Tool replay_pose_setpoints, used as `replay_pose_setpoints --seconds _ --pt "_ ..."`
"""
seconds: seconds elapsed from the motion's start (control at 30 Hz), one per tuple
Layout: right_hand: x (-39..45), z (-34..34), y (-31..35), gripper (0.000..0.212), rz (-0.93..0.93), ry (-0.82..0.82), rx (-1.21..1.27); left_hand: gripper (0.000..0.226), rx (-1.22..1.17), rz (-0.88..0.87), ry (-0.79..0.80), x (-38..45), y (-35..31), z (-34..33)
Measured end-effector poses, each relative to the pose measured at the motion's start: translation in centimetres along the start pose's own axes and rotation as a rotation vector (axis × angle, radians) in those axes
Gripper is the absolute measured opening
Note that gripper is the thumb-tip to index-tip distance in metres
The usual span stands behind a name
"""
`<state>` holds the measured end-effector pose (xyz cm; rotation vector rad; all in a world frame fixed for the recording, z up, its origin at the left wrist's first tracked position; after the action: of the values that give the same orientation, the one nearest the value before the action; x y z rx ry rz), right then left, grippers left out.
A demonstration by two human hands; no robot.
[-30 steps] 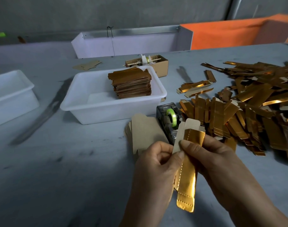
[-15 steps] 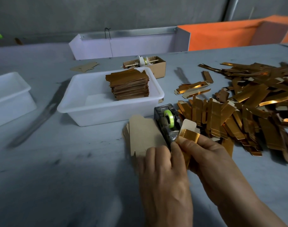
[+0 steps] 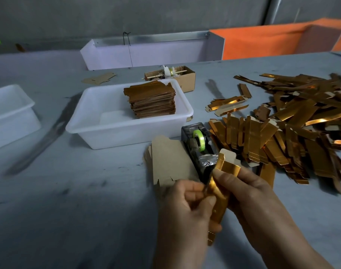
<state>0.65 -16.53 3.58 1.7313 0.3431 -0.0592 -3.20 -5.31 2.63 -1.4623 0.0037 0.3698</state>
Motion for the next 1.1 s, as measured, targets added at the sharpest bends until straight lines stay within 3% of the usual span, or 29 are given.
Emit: replay_pose_setpoints --seconds 0.1,0.17,0.23,0.3,0.4,0.5,0.67,0.9,1.1 --pt "-0.4 0.2 -0.4 0.018 -0.063 -0.011 0.056 0.01 -0.245 0.2 0.169 0.5 0.5 1.3" --pt "-0.4 0.3 -0.7 0.03 -0.098 -0.048 0.045 0.004 -0.295 0.22 0.261 0.4 0.7 1.1" --pt "-0.3 0.2 -0.6 0.033 -0.097 -0.067 0.017 0.014 -0.341 0.217 0.296 0.2 0.7 0.8" --pt "-0.2 0.1 0.0 0.034 -0.048 -0.054 -0.063 0.012 -0.32 0.166 0.254 0.2 0.5 0.9" --pt "0.7 0.9 1.4 0.041 0.16 -0.144 -0.343 0.011 -0.251 0.014 0.02 1.0 0.3 1.3" --pt "2.9 2.1 2.5 0.015 0.269 -0.264 -0.547 0.018 -0.317 -0.033 -0.142 2.1 -0.1 1.9" --pt "6.1 1.9 1.2 0.011 0.143 -0.109 -0.664 0.014 -0.376 0.0 -0.158 3.3 -0.4 2.0" --pt "6.9 1.8 0.9 0.01 0.151 -0.143 -0.623 0.019 -0.459 0.053 -0.156 3.6 0.2 2.0" --pt "6.6 1.6 1.3 0.019 0.112 -0.09 -0.794 0.008 -0.467 0.053 -0.182 3.8 0.3 1.9"
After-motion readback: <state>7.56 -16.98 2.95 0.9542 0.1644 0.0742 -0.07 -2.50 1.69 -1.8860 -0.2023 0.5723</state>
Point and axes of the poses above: each hand's wrist, its own x-axis towards the middle knuckle, its own z-axis out of the back of the hand, y = z × x, the point moved 1 cm from there along x, towards the middle knuckle, and after that the axes turned 2 degrees about y, right-handed, at the moved point
